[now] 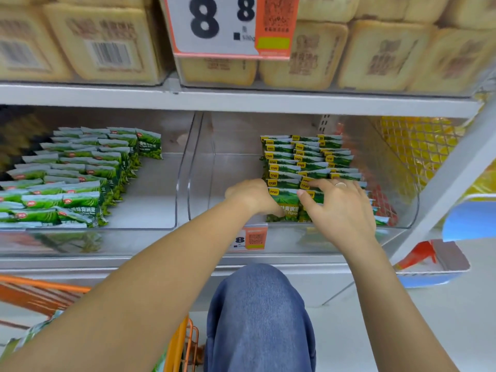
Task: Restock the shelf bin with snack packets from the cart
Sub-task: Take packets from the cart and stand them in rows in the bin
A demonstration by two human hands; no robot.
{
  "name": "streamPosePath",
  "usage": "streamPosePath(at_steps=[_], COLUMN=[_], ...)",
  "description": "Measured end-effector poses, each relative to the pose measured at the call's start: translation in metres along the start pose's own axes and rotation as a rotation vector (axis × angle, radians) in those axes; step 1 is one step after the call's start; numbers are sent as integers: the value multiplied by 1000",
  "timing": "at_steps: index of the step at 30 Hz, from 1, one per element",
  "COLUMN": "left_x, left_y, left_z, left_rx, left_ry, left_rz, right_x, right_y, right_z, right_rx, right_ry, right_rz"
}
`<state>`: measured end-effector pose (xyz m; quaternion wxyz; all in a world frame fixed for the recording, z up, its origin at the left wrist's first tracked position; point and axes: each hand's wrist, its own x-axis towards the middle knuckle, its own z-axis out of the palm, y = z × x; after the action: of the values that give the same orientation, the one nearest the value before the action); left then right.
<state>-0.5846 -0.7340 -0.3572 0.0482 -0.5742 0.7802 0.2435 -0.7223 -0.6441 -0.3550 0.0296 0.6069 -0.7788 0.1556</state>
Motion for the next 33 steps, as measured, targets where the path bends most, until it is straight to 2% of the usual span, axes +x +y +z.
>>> streamPosePath(at_steps=[4,8,11,13,15,17,20,22,27,30,33], left_x=[-28,-86,-143,-180,-211,-237,-269,-287,-305,-303,-296], left_y=[-15,-34,-64,-96,-135,-178,-236,-268,-313,-330,-338], left_z=[-28,-50,-56,-54,-51,-44,-31,-21,-6,0,20], left_rx=[-123,-191,-169,-78,43,227,340,331,381,424,367], left_ry=[167,410,473,482,410,233,-152,-304,-327,-432,-542], left_rz=[59,169,268,231,143,34,-38,-52,-118,-177,-163], right_x=[0,-16,-42,-62,-83,-102,-120,-129,-151,-150,-161], right_y=[-4,-44,-93,-125,-155,-184,-226,-251,-290,-308,-320], right_z=[-5,-9,-16,-22,-28,-32,-28,-18,12,29,45], right_rx=[63,289,435,512,570,547,248,19,-287,-341,-391], right_ry=[11,107,175,210,169,16,-389,-563,-782,-878,-1069], right_rz=[-42,-201,-387,-493,-580,-687,-886,-1009,-1143,-1182,-1229])
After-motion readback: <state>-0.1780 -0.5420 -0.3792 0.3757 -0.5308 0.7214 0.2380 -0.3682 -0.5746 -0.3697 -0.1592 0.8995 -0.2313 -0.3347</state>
